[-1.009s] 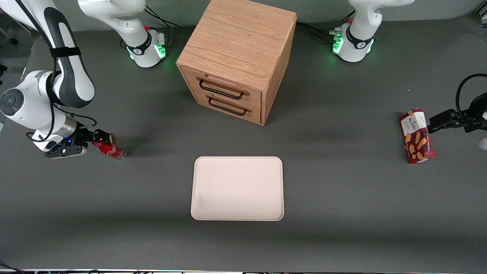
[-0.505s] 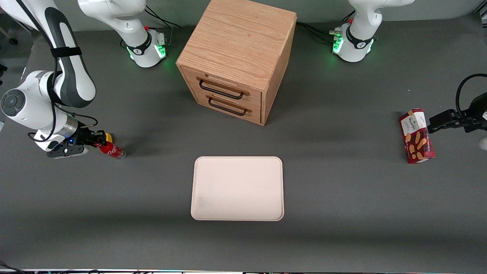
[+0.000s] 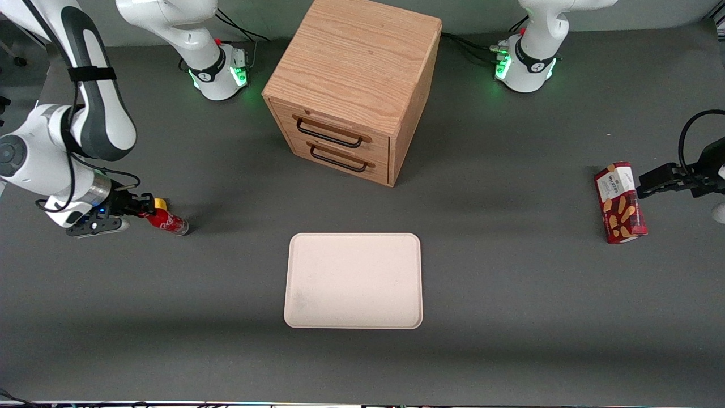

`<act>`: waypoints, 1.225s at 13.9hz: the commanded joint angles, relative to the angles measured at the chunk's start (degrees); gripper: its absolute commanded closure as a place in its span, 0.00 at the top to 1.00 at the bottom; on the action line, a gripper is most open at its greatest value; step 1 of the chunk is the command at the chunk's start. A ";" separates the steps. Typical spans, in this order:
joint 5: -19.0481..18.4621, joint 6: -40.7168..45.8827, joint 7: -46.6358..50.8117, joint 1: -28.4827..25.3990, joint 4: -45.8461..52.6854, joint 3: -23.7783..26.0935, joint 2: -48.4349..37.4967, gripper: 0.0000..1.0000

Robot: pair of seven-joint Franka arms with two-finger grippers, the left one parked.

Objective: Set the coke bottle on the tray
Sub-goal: 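Close the right gripper on the bottle cap end and lift it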

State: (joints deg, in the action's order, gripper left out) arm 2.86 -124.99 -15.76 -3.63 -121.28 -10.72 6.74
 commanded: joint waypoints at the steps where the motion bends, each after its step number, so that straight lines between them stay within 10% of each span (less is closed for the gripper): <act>1: 0.66 6.58 -1.55 -0.33 6.74 -0.44 -1.03 0.00; 17: -3.21 43.86 -1.56 -0.24 42.61 -0.35 -1.82 0.00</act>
State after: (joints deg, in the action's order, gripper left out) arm 0.48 -83.57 -16.11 -3.55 -82.00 -11.05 4.39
